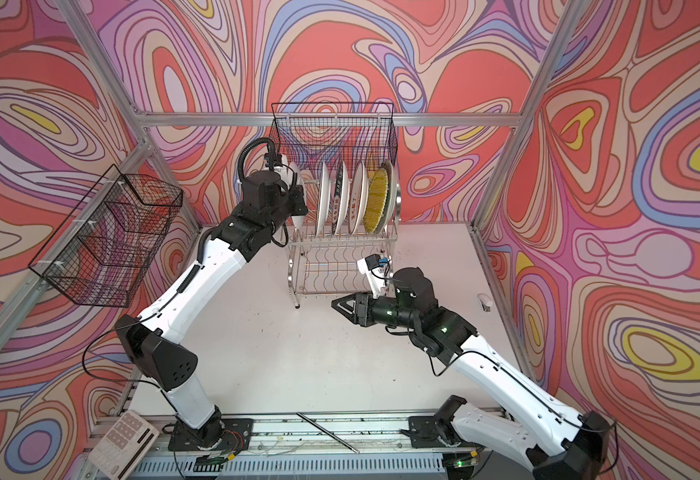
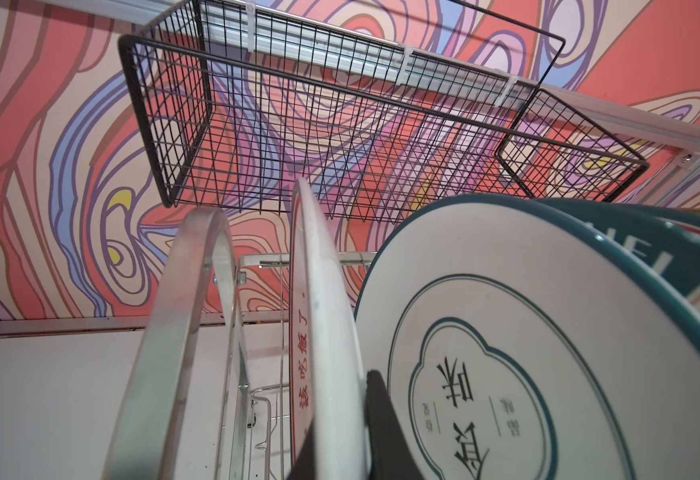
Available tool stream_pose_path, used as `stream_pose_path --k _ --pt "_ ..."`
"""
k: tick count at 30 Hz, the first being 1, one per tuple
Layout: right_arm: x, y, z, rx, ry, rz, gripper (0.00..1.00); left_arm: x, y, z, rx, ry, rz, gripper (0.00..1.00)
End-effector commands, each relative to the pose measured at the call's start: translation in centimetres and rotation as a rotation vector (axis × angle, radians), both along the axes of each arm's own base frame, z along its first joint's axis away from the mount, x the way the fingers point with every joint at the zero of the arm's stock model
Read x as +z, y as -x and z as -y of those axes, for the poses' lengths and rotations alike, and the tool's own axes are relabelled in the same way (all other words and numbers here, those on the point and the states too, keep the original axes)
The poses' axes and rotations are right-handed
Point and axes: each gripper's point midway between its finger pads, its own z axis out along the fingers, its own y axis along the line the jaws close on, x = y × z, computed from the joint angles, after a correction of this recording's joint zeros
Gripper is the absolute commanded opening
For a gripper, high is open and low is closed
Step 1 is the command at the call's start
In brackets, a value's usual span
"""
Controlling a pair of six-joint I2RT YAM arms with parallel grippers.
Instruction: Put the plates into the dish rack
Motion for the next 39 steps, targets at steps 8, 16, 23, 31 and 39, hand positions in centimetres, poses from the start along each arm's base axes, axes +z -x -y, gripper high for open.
stream_pose_path --k 8,16,23,31,39 --pt "1.4 0.1 -0.3 0.014 -0.019 0.040 0.39 -2.5 0.0 -1.4 0.044 -0.056 -0.080 0.06" --pt "1.4 0.2 -0.2 0.013 -0.018 0.041 0.39 -2.6 0.0 -1.3 0.044 -0.051 -0.086 0.19" --pt "1.5 0.3 -0.1 0.012 -0.022 0.046 0.39 -2.6 0.1 -1.3 0.041 -0.046 -0.089 0.28" --pt "1.7 0.3 0.0 0.010 -0.022 0.049 0.39 -2.4 0.4 -1.0 0.021 -0.045 -0.086 0.20" --pt "1.8 0.4 0.1 0.010 -0.025 0.051 0.39 -1.8 1.0 -1.3 0.022 -0.035 -0.081 0.26"
